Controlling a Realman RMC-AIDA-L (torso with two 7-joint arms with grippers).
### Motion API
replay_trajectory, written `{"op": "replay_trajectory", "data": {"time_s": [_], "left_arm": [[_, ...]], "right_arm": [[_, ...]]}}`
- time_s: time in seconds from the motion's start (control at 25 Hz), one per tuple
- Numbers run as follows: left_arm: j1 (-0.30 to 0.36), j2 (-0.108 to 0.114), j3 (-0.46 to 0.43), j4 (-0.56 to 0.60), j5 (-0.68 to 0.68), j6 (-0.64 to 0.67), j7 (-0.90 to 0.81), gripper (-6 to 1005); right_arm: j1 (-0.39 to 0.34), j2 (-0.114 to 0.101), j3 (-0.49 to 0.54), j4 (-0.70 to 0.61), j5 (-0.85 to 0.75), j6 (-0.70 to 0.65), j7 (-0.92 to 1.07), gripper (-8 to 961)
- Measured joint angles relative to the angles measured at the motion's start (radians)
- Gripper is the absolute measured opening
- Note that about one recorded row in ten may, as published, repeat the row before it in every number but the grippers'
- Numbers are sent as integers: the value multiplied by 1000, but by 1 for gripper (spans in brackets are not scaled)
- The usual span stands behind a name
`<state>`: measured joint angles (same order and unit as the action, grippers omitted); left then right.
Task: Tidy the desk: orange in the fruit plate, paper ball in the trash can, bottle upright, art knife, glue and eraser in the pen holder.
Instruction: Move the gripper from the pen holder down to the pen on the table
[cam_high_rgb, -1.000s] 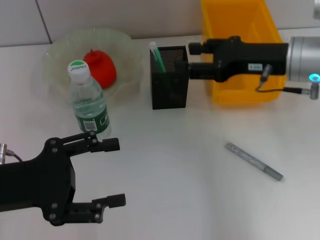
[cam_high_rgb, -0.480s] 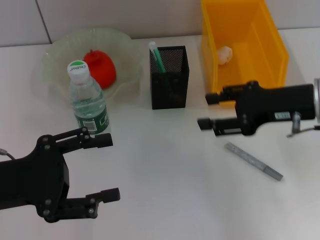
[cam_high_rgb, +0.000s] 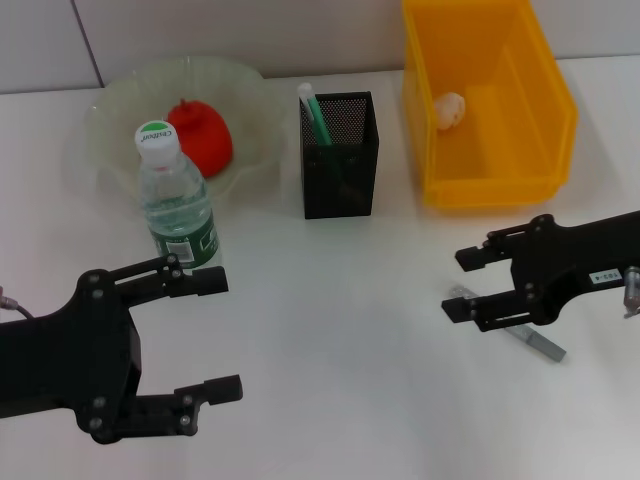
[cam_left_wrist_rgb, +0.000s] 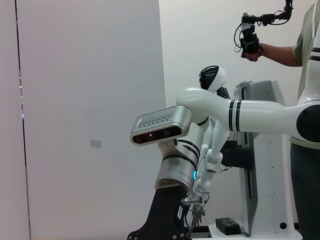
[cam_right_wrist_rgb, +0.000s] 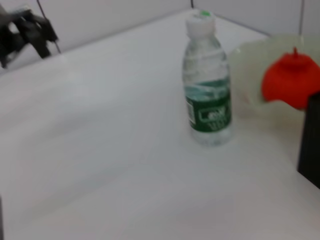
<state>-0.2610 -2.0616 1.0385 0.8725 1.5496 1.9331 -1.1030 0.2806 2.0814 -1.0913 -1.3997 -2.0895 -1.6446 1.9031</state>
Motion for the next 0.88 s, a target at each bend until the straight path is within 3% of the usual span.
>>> {"op": "replay_trajectory", "data": {"time_s": [0.48,0.88], "left_arm": [[-5,0,2,-1,2,-7,0,801],[-15,0,1,-1,3,-8,-1,801]], "right_arm": [[6,5,-37,-194,-182,-25,229,679],[63,3,-192,-327,-396,-73,444,679]]}}
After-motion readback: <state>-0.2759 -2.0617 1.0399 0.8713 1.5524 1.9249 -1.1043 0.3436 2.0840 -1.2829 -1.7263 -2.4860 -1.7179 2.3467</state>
